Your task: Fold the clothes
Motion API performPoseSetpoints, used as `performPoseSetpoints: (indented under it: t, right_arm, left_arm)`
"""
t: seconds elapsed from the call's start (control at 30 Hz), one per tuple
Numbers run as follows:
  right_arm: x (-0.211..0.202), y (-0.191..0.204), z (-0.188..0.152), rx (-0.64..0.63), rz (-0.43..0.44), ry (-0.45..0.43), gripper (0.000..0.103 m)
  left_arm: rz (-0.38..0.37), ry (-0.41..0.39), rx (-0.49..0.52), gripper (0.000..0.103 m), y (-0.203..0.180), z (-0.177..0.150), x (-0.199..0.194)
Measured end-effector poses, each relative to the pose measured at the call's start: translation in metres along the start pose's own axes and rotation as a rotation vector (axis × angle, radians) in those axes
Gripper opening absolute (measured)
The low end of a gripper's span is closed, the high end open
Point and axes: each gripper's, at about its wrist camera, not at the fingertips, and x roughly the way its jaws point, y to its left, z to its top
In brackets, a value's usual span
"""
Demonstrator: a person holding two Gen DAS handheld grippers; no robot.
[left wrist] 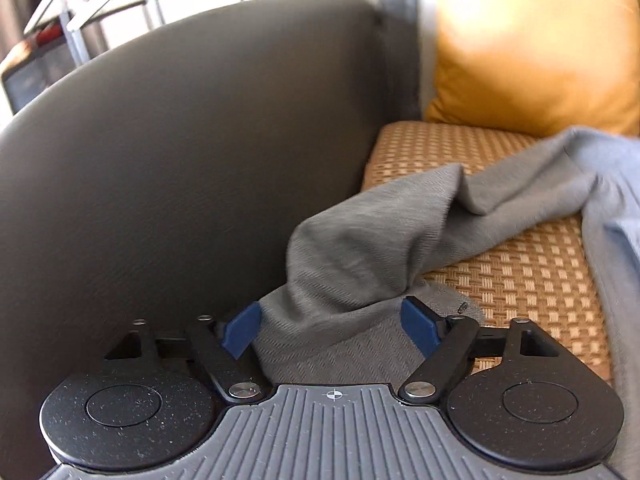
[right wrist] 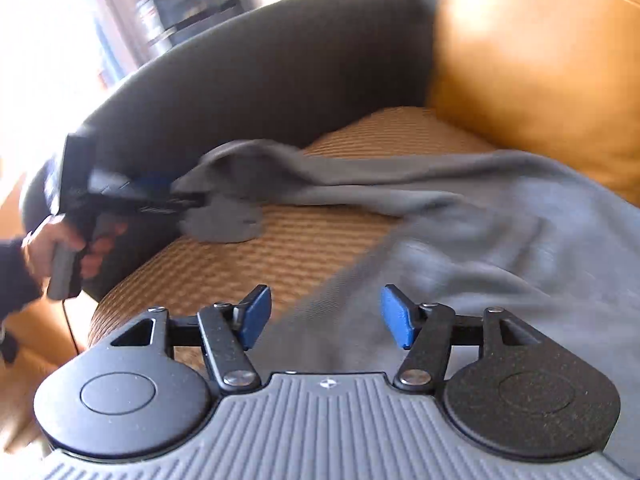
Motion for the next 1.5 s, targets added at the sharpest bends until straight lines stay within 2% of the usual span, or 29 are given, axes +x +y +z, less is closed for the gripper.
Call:
performPoseSetpoints:
  t: [0.03,0.07,0.1,0.13,0.17,0.33,0.53,0.67,0.73,0.93,0.97,1.0,1.03,1.07,1.13,1.23,1.27,1.33,1.4,1.5]
  right_arm:
    - [0.012,0.009,0.004,-0.022,0.01,0.012,0.067]
    - [0.023,0.018,0.008,-0.041,0.018,0.023,0.067]
    - [0.031,0.026,0.01,-0.054,0.027,0.031,0.067]
    - [0.039,0.032,0.012,-0.067,0.027,0.034,0.067]
    - [0.047,0.038,0.015,-0.08,0.025,0.036,0.067]
    - [0.07,0.058,0.022,-0.149,0.049,0.026,0.07]
    - [0.084,0.069,0.031,-0.146,0.062,-0.07,0.073]
    - [0.07,0.072,0.037,-0.11,0.138,-0.167,0.082]
    - [0.066,0.074,0.037,-0.101,0.173,-0.173,0.083]
    - [0.058,0.081,0.034,-0.111,0.19,-0.205,0.084]
    - [0.056,0.078,0.035,-0.108,0.193,-0.19,0.063]
    - [0.055,0.075,0.037,-0.106,0.197,-0.169,0.024]
    - [0.053,0.071,0.039,-0.104,0.201,-0.149,0.015]
    - [0.048,0.064,0.041,-0.102,0.197,-0.131,0.015]
    - [0.03,0.047,0.044,-0.104,0.168,-0.111,0.014]
    - [-0.011,0.013,0.052,-0.104,0.091,-0.117,0.014]
    - [-0.025,-0.001,0.056,-0.087,0.068,-0.122,0.014]
    - [-0.06,-0.028,0.064,-0.068,0.031,-0.13,0.014]
    - [-0.097,-0.047,0.067,-0.094,-0.027,-0.141,0.014]
    - [-0.147,-0.063,0.053,-0.146,-0.093,-0.147,0.014]
  left_arm:
    - [-0.003,0.001,0.022,0.086,-0.001,0.001,0.005]
    - [-0.029,0.002,0.015,0.077,0.003,0.003,0.002]
    - [-0.055,0.003,0.008,0.063,0.007,0.006,-0.001]
    - [-0.081,0.004,0.001,0.011,0.011,0.008,-0.004]
    - [-0.107,0.005,-0.005,0.004,0.014,0.01,-0.007]
    - [-0.237,0.009,-0.039,0.003,0.033,0.022,-0.022]
    - [-0.392,0.014,-0.079,0.002,0.055,0.035,-0.039]
    - [-0.457,0.003,-0.07,0.003,0.053,0.039,-0.055]
    - [-0.489,-0.002,-0.065,0.003,0.051,0.041,-0.063]
    - [-0.586,-0.025,-0.051,0.003,0.028,0.052,-0.079]
    - [-0.583,-0.025,-0.044,0.006,0.023,0.054,-0.081]
    - [-0.562,-0.029,-0.038,0.008,0.018,0.057,-0.085]
    - [-0.545,-0.051,-0.055,0.024,0.02,0.058,-0.09]
    - [-0.537,-0.082,-0.097,0.038,0.024,0.059,-0.095]
    - [-0.531,-0.141,-0.198,0.053,0.038,0.057,-0.104]
    - [-0.534,-0.18,-0.29,0.053,0.048,0.05,-0.107]
    - [-0.537,-0.162,-0.295,0.053,0.043,0.047,-0.102]
    - [-0.55,-0.077,-0.274,0.052,0.022,0.046,-0.083]
    - [-0.551,-0.012,-0.219,0.052,-0.006,0.044,-0.068]
    - [-0.576,0.052,-0.148,0.052,-0.048,0.039,-0.052]
